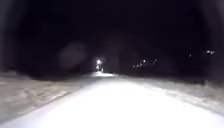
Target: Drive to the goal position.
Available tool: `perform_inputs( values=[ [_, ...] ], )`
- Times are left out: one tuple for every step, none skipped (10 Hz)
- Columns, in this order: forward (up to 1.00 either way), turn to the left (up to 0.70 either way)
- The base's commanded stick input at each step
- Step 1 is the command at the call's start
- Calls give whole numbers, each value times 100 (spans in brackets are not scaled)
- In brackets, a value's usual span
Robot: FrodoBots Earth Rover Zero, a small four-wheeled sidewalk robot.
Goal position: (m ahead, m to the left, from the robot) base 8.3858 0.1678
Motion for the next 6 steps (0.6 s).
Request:
perform_inputs(
  values=[
    [70, 0],
    [70, 0],
    [70, 0],
    [70, 0],
    [70, 1],
    [70, 2]
  ],
)
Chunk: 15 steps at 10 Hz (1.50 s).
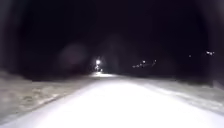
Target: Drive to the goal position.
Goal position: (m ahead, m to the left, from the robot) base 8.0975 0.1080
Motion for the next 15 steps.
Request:
perform_inputs(
  values=[
    [70, 14],
    [70, 14],
    [70, 7],
    [70, 0],
    [70, 0],
    [70, 0],
    [70, 0],
    [70, 0],
    [70, 0],
    [70, 0],
    [70, 0],
    [70, 0],
    [70, 0],
    [70, 0],
    [70, 0]
  ],
)
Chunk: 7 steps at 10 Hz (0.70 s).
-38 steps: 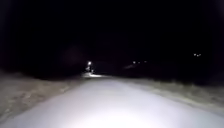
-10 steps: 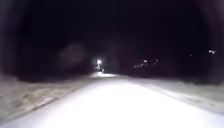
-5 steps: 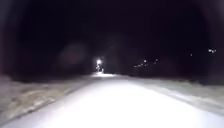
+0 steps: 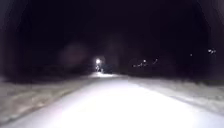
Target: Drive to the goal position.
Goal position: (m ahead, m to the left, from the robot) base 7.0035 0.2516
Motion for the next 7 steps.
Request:
perform_inputs(
  values=[
    [70, 0],
    [70, 0],
    [70, 0],
    [70, 0],
    [70, 0],
    [70, 0],
    [70, 0]
  ],
)
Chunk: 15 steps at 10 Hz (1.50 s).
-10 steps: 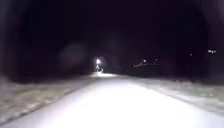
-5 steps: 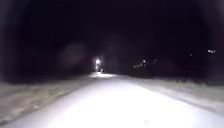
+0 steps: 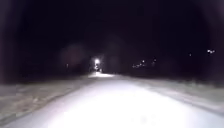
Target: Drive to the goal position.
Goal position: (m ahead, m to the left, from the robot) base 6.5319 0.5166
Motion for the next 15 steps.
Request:
perform_inputs(
  values=[
    [70, 0],
    [70, 0],
    [70, 0],
    [70, 0],
    [70, 10],
    [70, 14],
    [70, 14],
    [70, 14],
    [70, 14],
    [70, 14],
    [70, 14],
    [70, 14],
    [70, 11],
    [70, 2],
    [70, 0]
  ],
)
